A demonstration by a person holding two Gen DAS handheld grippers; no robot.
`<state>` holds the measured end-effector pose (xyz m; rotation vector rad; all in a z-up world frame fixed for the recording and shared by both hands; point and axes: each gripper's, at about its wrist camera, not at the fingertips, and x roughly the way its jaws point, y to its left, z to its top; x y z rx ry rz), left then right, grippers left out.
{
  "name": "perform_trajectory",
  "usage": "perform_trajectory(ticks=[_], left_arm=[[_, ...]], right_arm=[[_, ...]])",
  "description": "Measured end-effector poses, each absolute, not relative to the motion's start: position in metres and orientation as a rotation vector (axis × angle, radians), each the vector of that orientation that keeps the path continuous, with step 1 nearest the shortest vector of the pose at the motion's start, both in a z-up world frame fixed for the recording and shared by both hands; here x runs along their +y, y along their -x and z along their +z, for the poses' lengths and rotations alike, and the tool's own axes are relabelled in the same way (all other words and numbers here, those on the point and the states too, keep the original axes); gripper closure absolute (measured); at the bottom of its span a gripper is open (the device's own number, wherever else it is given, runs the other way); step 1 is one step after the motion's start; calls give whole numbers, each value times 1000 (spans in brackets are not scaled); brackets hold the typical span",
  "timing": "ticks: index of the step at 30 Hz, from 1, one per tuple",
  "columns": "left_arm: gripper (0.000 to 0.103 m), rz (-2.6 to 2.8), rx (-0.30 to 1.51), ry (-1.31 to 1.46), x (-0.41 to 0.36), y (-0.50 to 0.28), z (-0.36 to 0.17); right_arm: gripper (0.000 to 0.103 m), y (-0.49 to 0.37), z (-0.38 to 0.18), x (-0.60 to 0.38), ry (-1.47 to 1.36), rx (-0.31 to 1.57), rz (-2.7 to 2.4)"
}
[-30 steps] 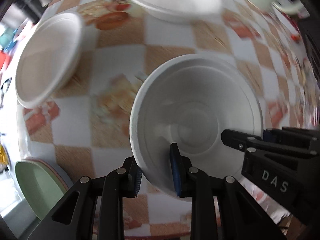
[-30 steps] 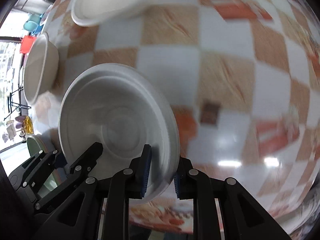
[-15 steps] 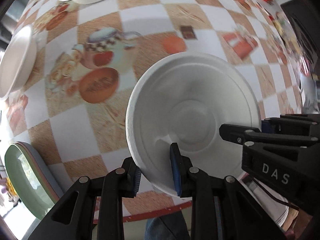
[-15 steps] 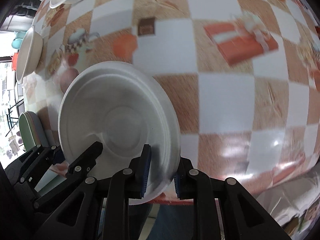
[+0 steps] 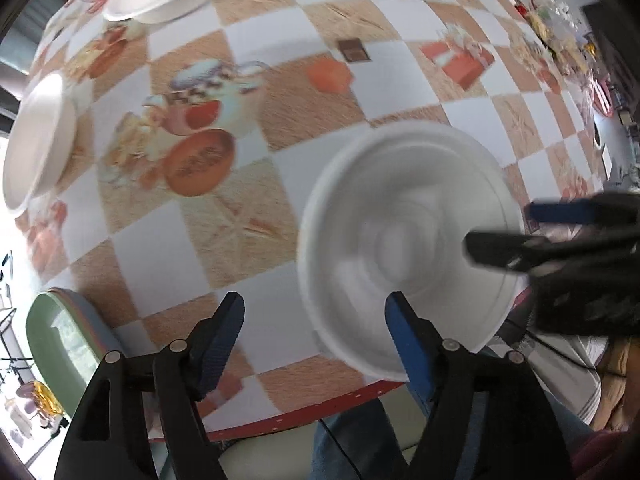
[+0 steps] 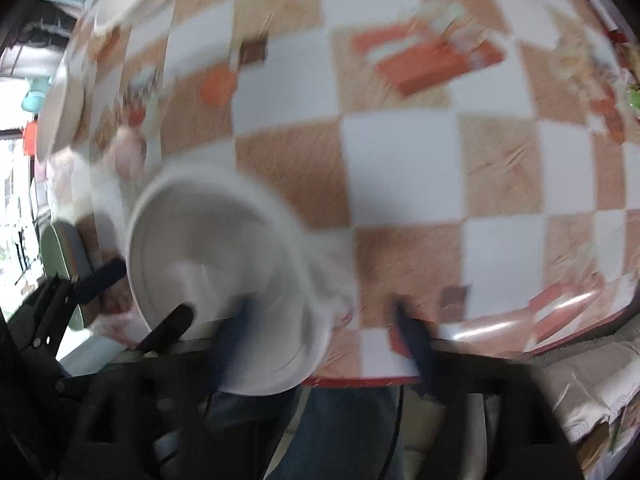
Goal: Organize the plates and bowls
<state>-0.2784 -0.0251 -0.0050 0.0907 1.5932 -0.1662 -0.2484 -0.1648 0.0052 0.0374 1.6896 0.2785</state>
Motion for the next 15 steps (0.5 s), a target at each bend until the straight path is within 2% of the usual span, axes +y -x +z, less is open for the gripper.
perform_trajectory(ticks=[15], left_arm=[[25,40,1471,19,58,232,61]], right_arm=[[16,122,60,-183,-3,1554,216]])
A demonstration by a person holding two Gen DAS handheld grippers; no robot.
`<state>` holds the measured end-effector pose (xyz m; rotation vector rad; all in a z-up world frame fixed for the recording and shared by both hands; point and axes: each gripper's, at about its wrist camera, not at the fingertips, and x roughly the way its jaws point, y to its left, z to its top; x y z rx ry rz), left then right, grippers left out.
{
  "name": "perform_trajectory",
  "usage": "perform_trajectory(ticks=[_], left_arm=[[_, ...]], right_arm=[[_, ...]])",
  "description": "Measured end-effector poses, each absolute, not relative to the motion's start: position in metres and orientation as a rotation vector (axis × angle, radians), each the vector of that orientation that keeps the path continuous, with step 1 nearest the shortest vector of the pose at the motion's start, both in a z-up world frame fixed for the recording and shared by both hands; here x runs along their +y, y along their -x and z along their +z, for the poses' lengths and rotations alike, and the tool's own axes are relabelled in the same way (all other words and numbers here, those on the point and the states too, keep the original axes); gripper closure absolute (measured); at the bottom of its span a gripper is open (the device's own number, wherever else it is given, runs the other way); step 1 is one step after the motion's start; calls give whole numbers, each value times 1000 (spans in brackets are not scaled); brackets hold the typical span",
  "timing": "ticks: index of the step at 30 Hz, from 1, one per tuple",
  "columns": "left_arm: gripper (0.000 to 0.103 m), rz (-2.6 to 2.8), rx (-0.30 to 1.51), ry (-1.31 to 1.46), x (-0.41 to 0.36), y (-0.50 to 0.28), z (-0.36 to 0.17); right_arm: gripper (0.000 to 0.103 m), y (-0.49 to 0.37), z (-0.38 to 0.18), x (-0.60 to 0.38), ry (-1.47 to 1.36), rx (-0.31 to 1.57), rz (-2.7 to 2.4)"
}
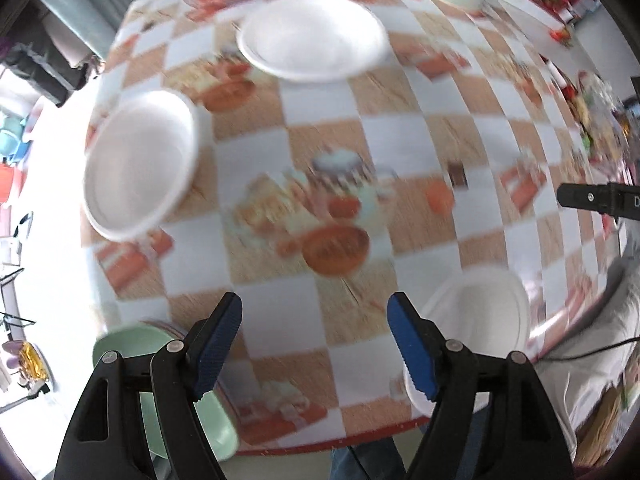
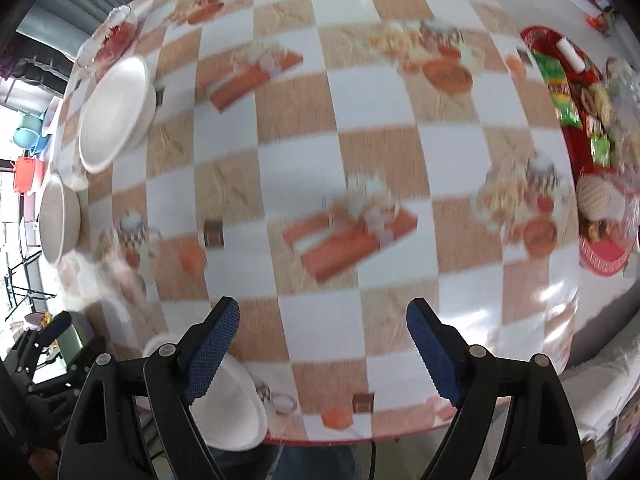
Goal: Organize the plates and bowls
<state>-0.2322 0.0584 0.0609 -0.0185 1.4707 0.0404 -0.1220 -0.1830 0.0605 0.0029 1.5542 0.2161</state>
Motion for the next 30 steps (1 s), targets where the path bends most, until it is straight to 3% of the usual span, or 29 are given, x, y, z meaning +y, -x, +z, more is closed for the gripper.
perform_trajectory(ticks=[16,30], left_arm=[[25,195,1377,52,122,128,79],[25,270,1369,9,139,47,51]], right_arm=[[16,49,65,-81,47,1516,329],[16,-7,39,-13,7,1527,349]])
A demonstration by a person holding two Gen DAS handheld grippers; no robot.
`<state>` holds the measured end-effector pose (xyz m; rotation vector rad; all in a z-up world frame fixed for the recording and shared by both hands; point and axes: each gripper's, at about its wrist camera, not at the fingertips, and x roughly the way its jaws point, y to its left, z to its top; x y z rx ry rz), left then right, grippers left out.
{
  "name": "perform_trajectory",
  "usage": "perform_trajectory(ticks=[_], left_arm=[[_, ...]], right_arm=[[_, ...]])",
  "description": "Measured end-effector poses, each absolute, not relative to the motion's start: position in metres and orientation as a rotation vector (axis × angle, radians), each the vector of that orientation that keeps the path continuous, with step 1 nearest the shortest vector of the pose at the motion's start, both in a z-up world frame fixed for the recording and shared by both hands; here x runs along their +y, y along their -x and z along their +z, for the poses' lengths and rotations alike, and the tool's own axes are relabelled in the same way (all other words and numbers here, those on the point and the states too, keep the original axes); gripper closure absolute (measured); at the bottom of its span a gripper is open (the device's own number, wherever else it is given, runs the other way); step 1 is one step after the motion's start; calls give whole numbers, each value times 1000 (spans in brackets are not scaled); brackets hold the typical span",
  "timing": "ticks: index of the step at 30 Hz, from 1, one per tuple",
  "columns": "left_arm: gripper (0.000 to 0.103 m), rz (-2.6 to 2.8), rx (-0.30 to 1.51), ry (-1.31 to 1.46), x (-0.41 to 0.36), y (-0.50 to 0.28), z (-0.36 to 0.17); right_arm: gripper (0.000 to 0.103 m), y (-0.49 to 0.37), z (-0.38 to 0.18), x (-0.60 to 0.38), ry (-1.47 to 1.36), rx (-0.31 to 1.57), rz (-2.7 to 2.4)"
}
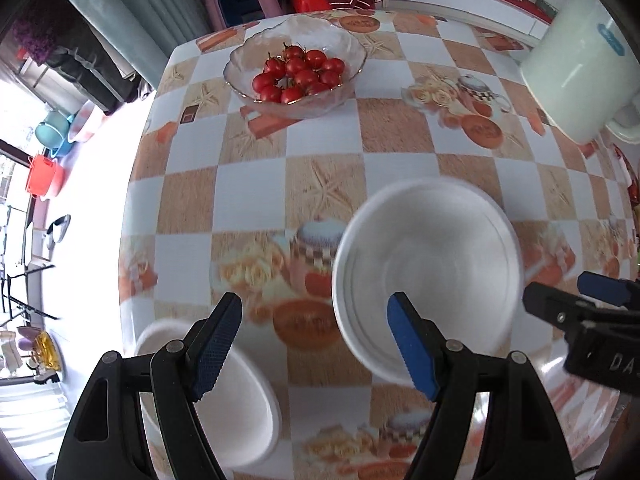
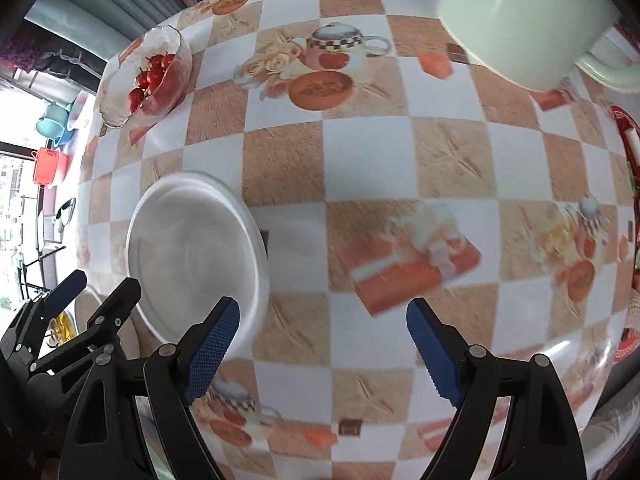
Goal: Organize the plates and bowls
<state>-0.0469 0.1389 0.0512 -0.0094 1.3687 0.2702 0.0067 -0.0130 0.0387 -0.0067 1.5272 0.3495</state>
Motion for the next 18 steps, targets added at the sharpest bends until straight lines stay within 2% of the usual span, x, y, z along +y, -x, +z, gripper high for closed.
perform_trajectory(ticks=[18], left_arm=[[25,258,1462,-73,145,15,-1]], right_arm=[[18,-18,-4,15,41,1553,310]])
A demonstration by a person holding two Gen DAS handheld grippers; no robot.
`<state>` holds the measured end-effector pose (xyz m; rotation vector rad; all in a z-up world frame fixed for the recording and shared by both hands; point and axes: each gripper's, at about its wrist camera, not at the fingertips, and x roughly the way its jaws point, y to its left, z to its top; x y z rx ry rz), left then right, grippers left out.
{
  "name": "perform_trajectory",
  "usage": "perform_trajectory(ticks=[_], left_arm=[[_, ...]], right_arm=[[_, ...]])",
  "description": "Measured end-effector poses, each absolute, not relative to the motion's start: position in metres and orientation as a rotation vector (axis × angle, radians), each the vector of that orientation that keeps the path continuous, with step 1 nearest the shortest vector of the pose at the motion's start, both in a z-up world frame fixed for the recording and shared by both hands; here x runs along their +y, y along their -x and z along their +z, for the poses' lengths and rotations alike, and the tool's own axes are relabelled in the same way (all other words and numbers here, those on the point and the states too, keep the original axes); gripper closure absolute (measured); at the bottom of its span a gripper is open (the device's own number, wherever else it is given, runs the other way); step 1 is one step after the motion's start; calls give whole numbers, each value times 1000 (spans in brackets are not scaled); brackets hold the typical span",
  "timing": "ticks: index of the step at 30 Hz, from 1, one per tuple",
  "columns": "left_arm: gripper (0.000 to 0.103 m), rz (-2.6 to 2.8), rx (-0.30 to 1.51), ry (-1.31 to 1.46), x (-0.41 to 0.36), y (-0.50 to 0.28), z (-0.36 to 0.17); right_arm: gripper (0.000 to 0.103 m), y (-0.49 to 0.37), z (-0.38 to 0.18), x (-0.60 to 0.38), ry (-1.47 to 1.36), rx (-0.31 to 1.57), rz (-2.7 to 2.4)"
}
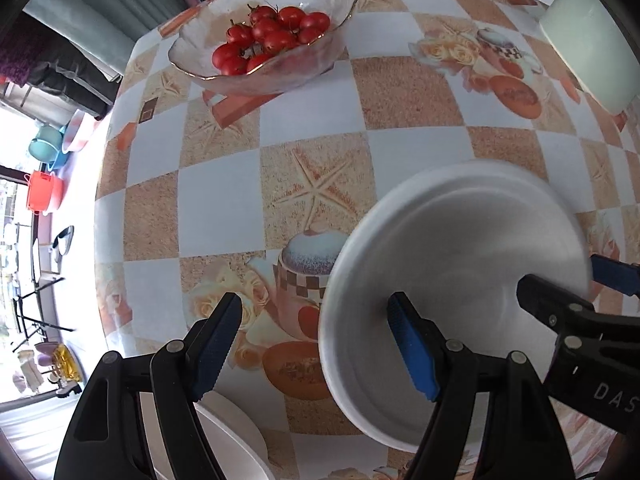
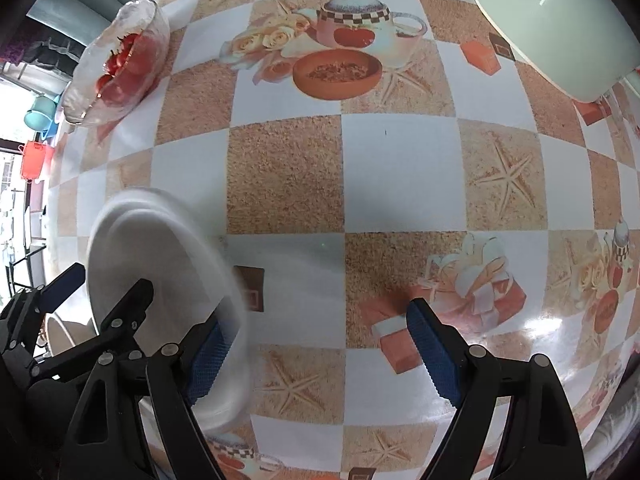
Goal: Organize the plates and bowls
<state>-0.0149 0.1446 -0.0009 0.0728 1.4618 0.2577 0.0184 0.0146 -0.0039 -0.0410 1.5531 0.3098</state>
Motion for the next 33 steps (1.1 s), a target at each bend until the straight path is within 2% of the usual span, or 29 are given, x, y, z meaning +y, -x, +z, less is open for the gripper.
perform_trajectory(ticks=[3,5,6,8,9,10,11,16,33], left_arm=[[29,232,1463,-49,146,14,-2],[37,211,1466,-56,143,13,-2],[39,198,1467,-60,140,13,-2],[54,173,1469,-55,137,13,-1],[59,156,1471,-44,135,12,-1],[70,137,1474,-31,133,11,-1],[70,127,1477,-23,132,11,-1],[70,120,1484,-15,122,17,-3],[70,17,1496,-91,34,104,-14]], right_arm=[[29,-13,-1,21,80,1522,325],[51,-8,3,29,102,1497,370],[58,-6,4,32,106,1494,388],[70,-3,4,38,105,1497,415],[71,-2,4,39,104,1498,418],[75,-2,4,40,97,1503,422],[82,-2,3,39,74,1513,434],[84,0,-1,32,43,1560,443],[84,92,-14,-56,-3,1643,364]])
